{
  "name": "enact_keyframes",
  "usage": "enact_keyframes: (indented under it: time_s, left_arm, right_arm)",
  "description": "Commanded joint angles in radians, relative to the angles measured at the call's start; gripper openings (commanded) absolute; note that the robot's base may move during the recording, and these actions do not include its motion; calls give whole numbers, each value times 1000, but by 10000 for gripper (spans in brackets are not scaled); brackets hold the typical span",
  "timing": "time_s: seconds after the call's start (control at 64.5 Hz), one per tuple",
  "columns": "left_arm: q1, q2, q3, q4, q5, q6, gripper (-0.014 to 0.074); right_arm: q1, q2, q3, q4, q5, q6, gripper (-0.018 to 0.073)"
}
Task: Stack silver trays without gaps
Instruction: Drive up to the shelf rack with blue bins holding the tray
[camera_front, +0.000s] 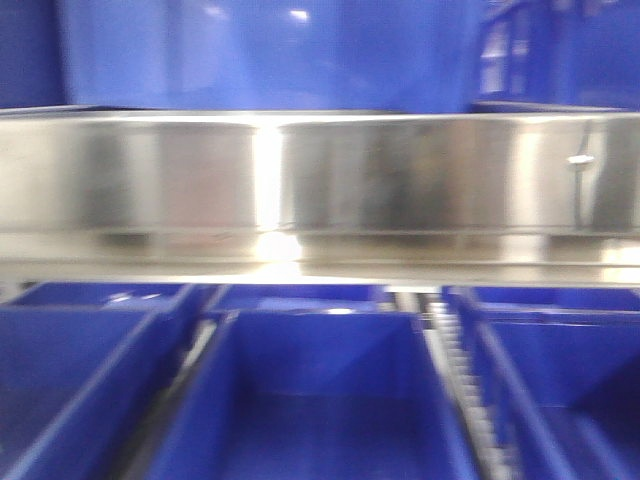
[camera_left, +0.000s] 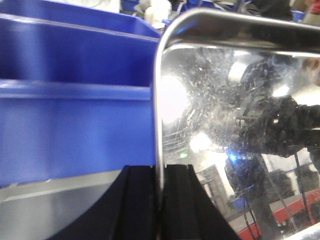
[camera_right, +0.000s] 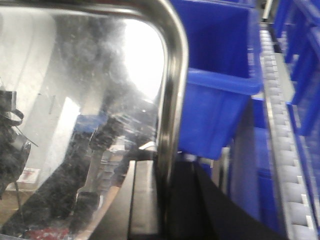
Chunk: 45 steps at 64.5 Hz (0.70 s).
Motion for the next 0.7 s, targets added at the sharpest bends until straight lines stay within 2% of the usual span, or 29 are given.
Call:
enact_keyframes:
  time_s: [0.0, 0.682]
  left_arm:
    - [-27, -8, -15, -90, -45, 0, -18]
    - [-27, -8, -15, -90, -45, 0, -18]
  right_arm:
    - [17, 9, -8, 37, -162, -24, -79]
    - [17, 9, -8, 37, -162, -24, -79]
